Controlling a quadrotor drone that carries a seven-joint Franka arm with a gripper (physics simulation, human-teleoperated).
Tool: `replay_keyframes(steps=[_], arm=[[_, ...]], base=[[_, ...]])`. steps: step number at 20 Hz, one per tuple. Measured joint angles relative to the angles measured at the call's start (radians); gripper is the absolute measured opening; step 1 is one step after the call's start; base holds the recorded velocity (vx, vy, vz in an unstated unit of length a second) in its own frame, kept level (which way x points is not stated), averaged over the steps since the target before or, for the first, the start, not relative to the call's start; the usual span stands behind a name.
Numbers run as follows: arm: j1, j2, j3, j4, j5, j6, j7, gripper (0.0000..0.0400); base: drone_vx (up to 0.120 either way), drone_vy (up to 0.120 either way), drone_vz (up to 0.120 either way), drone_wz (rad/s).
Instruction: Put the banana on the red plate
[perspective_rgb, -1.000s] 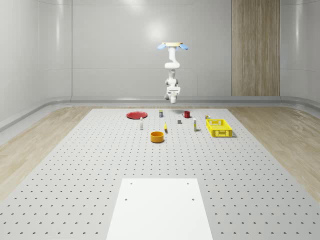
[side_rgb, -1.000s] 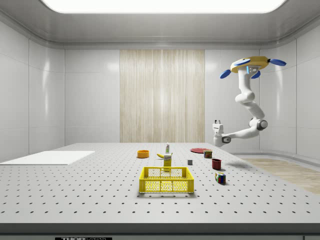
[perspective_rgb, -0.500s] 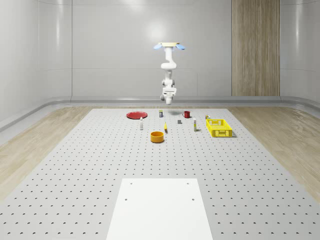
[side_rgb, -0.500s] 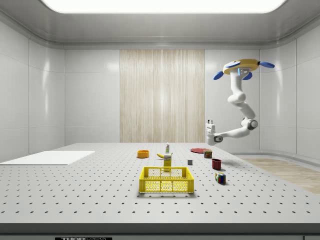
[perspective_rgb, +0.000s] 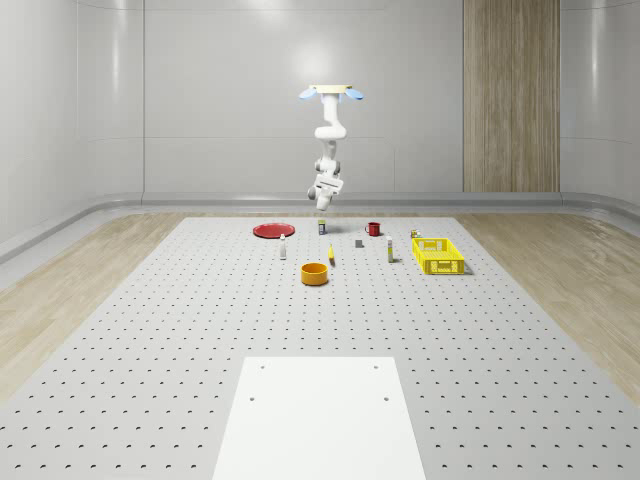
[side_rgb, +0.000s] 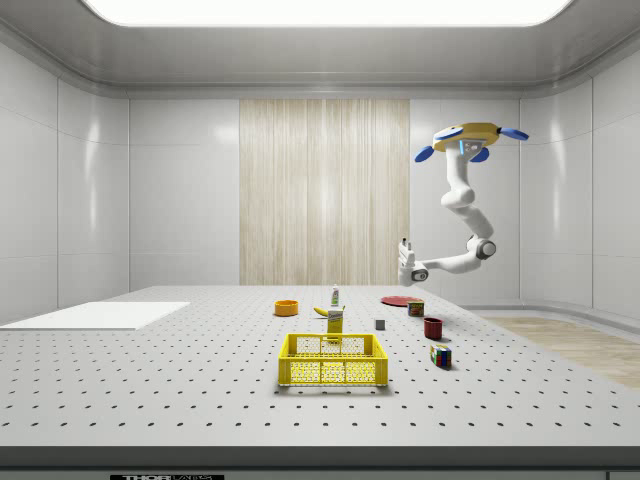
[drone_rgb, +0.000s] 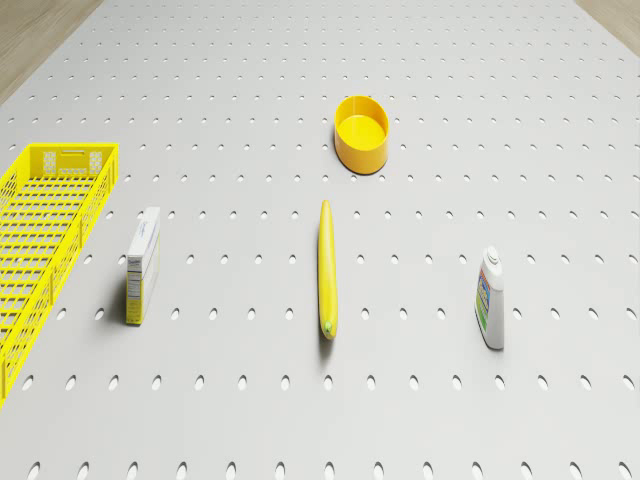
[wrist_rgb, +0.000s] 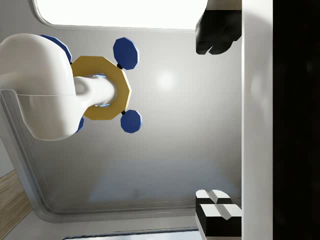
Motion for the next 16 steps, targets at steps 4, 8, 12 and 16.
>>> replay_keyframes(steps=[4, 8, 12, 16], arm=[[-0.051, -0.015, 0.154, -0.061, -0.222, 0.011, 0.034, 0.0400], [-0.140, -0.052, 0.387, -0.223, -0.586, 0.028, 0.109, 0.0400], [-0.288, -0.109, 0.636, -0.480, -1.038, 0.020, 0.252, 0.0400], [-0.497, -0.164, 0.823, -0.680, -1.411, -0.054, 0.429, 0.0400]], base=[[0.120, -0.120, 0.000, 0.000], [0.120, 0.000, -0.060, 0.000], [0.120, 0.000, -0.120, 0.000], [0.120, 0.000, -0.120, 0.000]])
